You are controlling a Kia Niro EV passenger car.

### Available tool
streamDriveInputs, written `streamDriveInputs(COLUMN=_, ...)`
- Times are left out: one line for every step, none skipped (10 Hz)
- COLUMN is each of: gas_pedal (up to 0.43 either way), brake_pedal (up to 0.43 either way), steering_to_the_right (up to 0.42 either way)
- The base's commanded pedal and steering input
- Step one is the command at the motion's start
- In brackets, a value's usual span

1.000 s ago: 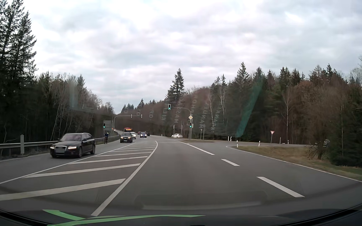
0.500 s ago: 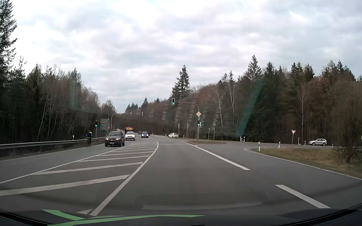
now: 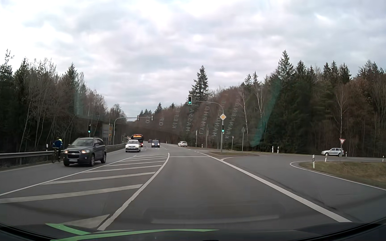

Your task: Follow the waypoints while adhering to traffic rules and regulations

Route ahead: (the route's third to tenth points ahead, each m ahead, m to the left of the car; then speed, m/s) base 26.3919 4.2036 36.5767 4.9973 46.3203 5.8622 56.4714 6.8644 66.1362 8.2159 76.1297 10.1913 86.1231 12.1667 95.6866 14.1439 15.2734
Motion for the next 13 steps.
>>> streamDriveInputs(gas_pedal=0.059, brake_pedal=0.000, steering_to_the_right=-0.006)
streamDriveInputs(gas_pedal=0.059, brake_pedal=0.000, steering_to_the_right=-0.006)
streamDriveInputs(gas_pedal=0.059, brake_pedal=0.000, steering_to_the_right=-0.006)
streamDriveInputs(gas_pedal=0.059, brake_pedal=0.000, steering_to_the_right=-0.006)
streamDriveInputs(gas_pedal=0.059, brake_pedal=0.000, steering_to_the_right=-0.006)
streamDriveInputs(gas_pedal=0.059, brake_pedal=0.000, steering_to_the_right=-0.006)
streamDriveInputs(gas_pedal=0.059, brake_pedal=0.000, steering_to_the_right=-0.006)
streamDriveInputs(gas_pedal=0.059, brake_pedal=0.000, steering_to_the_right=-0.005)
streamDriveInputs(gas_pedal=0.059, brake_pedal=0.000, steering_to_the_right=-0.006)
streamDriveInputs(gas_pedal=0.059, brake_pedal=0.000, steering_to_the_right=-0.006)
streamDriveInputs(gas_pedal=0.059, brake_pedal=0.000, steering_to_the_right=-0.006)
streamDriveInputs(gas_pedal=0.059, brake_pedal=0.000, steering_to_the_right=-0.006)
streamDriveInputs(gas_pedal=0.059, brake_pedal=0.000, steering_to_the_right=-0.006)
